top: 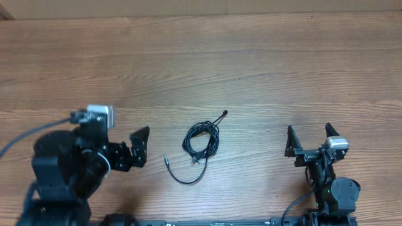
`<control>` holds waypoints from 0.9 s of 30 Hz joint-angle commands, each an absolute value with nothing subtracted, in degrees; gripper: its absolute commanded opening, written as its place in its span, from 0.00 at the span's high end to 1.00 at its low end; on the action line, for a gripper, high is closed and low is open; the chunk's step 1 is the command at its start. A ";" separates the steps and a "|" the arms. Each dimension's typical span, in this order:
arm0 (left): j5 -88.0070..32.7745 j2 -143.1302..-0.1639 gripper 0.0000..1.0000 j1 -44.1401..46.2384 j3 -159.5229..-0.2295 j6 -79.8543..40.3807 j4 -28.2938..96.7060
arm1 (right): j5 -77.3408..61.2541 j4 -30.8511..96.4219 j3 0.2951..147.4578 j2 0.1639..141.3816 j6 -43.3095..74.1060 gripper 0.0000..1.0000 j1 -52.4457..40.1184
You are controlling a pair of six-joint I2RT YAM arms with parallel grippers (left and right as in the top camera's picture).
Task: Untangle cables
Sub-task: 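Reach the left gripper to the black cable bundle and grasp it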
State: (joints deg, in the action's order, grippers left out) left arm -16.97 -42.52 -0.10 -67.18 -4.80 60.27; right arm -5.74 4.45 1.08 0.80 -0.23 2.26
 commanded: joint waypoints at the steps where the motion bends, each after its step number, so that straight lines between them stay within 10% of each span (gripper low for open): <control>1: -28.67 -47.11 0.01 -0.25 -72.07 -5.43 61.87 | -5.61 4.16 0.45 0.16 -0.51 0.00 2.26; 9: -41.50 -53.69 0.00 -0.23 -72.05 -5.34 58.15 | -5.58 4.16 0.45 0.16 -0.51 0.00 2.26; 14: -29.39 -62.63 0.23 1.74 -71.35 -12.21 59.07 | -5.58 4.16 0.45 0.16 -0.51 0.00 2.26; 27: -8.67 -82.13 0.37 21.45 -71.35 0.05 55.27 | -5.61 4.16 0.45 0.16 -0.49 0.00 2.26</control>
State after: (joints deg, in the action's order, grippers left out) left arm -14.66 -78.52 17.63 -70.98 -2.92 56.66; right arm -5.76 4.49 1.08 0.73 -0.27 2.24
